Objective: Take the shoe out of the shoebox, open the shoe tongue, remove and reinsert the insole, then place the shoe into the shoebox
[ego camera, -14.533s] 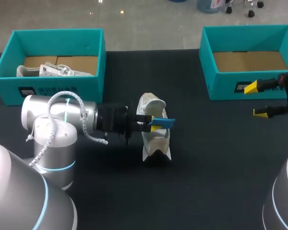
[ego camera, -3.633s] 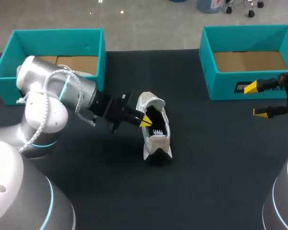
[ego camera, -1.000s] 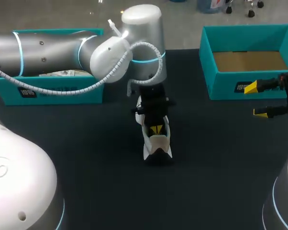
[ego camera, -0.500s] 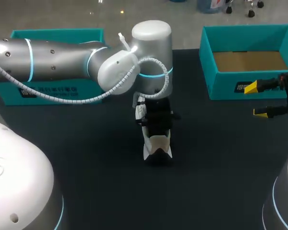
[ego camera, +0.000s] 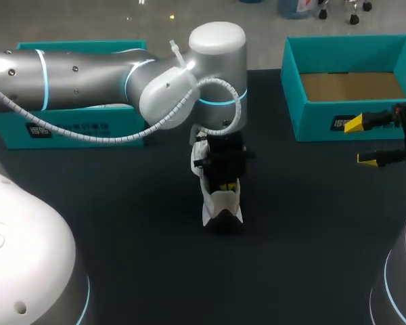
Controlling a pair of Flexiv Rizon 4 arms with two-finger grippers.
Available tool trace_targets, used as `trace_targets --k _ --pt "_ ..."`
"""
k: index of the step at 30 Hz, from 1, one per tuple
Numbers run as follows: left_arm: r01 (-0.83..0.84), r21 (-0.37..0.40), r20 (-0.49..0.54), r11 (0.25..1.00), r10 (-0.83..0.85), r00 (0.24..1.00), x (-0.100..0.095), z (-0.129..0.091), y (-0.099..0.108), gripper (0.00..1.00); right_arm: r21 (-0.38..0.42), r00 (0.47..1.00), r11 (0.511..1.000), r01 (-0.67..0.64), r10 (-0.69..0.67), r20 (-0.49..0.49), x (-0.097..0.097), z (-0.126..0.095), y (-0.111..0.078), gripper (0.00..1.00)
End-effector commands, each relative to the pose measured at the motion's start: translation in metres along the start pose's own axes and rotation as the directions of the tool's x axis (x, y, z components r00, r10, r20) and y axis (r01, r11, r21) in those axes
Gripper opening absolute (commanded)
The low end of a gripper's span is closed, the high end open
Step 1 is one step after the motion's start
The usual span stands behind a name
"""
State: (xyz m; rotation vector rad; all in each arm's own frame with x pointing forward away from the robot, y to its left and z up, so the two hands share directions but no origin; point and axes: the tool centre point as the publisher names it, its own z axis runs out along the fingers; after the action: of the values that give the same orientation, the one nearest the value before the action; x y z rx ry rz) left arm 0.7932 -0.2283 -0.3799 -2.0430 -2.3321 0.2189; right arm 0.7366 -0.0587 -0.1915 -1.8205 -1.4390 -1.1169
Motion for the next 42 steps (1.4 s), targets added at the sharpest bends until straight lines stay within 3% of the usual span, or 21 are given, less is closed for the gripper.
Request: trace_targets --k 1,12,25,42 --pt "0.004 -0.032 0.014 0.999 -0.004 1.0 0.001 0.011 -0.002 0.0 -0.001 1.0 1.0 -0.002 0.002 0.005 0.001 0.0 -0.001 1.0" --pt "-0.009 -0.091 -0.059 0.996 0.004 0.998 0.002 0.041 -0.007 0.0 -0.001 1.0 1.0 -0.002 0.002 0.005 0.001 0.0 -0.001 1.0" --pt "-0.015 -0.163 -0.024 0.986 0.011 1.0 0.011 0.004 -0.015 0.0 -0.001 1.0 1.0 -0.002 0.002 0.005 0.001 0.0 -0.001 1.0" --pt "-0.059 -0.256 -0.06 0.965 0.045 0.997 0.008 0.018 -0.017 0.0 -0.001 1.0 1.0 -0.002 0.002 0.005 0.001 0.0 -0.001 1.0"
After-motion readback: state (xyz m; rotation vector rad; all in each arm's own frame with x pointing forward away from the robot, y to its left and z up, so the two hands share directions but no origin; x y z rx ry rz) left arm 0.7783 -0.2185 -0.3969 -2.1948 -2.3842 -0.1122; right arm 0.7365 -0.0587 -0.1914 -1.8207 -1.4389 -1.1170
